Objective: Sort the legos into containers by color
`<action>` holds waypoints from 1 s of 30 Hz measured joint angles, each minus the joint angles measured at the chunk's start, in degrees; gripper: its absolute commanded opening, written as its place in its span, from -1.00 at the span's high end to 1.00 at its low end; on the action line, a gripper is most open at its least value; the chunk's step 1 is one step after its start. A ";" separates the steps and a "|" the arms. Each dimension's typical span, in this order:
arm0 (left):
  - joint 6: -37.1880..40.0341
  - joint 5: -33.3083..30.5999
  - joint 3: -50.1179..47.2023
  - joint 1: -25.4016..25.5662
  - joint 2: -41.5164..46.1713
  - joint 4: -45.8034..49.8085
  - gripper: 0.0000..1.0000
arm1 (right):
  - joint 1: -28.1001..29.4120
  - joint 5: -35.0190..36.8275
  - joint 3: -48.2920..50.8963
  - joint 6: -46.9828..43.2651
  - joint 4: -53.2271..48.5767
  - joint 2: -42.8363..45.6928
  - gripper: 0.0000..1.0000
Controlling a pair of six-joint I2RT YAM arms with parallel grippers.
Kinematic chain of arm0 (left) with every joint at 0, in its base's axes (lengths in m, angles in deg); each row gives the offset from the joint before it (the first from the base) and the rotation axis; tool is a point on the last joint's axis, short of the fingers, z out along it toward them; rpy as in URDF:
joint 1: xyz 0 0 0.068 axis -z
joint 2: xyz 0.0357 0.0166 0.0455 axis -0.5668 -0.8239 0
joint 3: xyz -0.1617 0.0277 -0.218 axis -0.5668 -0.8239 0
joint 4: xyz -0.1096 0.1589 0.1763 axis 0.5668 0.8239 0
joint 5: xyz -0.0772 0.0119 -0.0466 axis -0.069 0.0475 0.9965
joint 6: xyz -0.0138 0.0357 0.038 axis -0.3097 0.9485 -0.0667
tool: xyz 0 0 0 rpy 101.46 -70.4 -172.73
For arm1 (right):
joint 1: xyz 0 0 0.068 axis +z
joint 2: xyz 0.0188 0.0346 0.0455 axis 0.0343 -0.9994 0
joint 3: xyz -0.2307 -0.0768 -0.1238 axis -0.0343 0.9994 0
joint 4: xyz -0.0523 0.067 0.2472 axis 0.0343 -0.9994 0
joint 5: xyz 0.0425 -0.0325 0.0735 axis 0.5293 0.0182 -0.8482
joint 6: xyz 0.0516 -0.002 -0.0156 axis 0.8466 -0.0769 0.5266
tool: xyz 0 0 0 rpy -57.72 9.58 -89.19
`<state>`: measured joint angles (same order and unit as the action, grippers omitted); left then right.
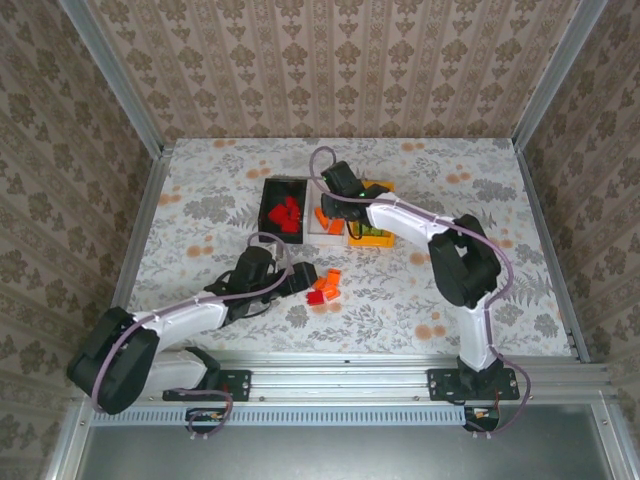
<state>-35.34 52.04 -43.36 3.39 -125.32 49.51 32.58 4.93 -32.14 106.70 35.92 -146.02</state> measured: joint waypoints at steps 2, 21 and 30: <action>0.00 -0.15 0.00 -0.02 1.27 0.26 -1.00 | 0.17 -0.17 -1.97 -1.03 -0.85 -1.27 0.25; 1.31 -4.81 -3.54 -1.77 19.32 10.16 -0.99 | 6.47 4.13 12.22 -0.22 -3.04 12.28 -0.26; 0.66 -7.76 -10.21 -2.89 24.06 12.92 -1.00 | 16.44 5.64 27.98 13.49 -0.07 18.01 -0.28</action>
<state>-34.69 44.28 -53.56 0.50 -101.26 62.43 49.02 10.57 -4.17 120.19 35.86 -128.01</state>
